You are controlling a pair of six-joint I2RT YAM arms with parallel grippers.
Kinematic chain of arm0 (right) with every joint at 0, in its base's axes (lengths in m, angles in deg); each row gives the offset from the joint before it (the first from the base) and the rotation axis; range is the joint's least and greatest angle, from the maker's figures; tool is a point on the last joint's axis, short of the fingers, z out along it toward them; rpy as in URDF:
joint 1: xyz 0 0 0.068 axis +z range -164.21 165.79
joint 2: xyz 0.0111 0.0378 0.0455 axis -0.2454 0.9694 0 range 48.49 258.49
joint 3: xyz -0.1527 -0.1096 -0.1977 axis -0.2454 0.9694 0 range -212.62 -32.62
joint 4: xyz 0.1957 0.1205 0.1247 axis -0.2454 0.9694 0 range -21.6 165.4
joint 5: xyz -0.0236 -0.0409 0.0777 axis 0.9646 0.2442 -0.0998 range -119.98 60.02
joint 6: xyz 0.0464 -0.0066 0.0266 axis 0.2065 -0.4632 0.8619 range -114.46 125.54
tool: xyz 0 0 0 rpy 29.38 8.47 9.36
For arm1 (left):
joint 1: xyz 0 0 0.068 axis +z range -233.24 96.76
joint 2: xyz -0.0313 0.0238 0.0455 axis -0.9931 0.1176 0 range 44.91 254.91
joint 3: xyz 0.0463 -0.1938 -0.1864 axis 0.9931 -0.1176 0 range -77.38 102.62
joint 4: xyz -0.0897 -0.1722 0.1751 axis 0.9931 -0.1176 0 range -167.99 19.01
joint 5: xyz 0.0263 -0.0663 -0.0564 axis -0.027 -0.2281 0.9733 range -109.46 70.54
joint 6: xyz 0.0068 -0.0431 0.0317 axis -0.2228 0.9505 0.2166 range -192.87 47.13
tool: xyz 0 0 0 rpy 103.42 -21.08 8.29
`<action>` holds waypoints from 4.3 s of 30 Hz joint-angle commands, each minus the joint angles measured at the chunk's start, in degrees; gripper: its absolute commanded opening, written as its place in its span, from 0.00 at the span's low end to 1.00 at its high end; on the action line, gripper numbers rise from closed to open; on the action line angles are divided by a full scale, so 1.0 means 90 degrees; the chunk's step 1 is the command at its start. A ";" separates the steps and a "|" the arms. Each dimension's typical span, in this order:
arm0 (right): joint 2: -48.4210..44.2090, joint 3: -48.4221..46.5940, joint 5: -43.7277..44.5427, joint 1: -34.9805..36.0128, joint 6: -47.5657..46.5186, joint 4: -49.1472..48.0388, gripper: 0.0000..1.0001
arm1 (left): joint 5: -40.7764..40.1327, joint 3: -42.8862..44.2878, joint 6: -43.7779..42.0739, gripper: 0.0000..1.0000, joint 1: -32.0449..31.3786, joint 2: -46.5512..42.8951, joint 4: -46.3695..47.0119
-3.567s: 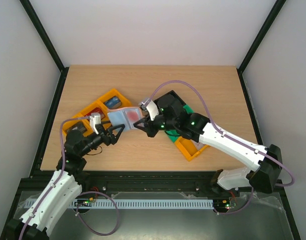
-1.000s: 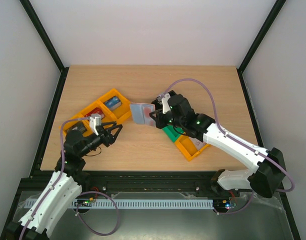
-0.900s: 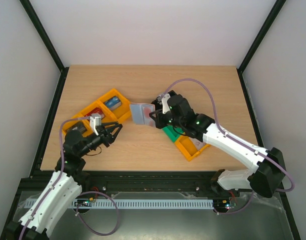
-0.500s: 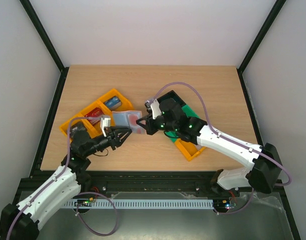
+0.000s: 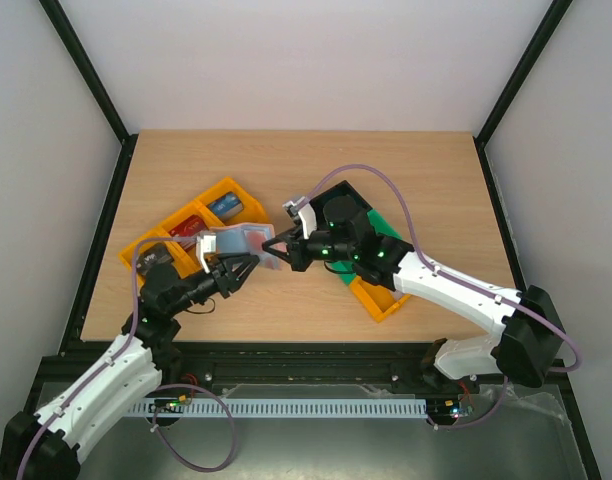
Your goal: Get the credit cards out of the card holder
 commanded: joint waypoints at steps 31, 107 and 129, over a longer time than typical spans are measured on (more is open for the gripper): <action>-0.0679 0.0604 -0.1516 -0.0728 -0.0163 -0.0513 0.02 | 0.1155 0.0105 -0.0622 0.24 0.0237 -0.0320 0.0669; -0.1231 0.0943 -0.0124 -0.0835 -0.1846 0.0975 0.60 | 0.2250 0.0509 -0.2484 0.02 0.0535 -0.0666 0.0970; -0.0169 0.0158 -0.1493 0.0157 -0.1190 -0.0009 0.78 | 0.2057 0.0217 -0.1898 0.02 0.0476 -0.0586 0.0954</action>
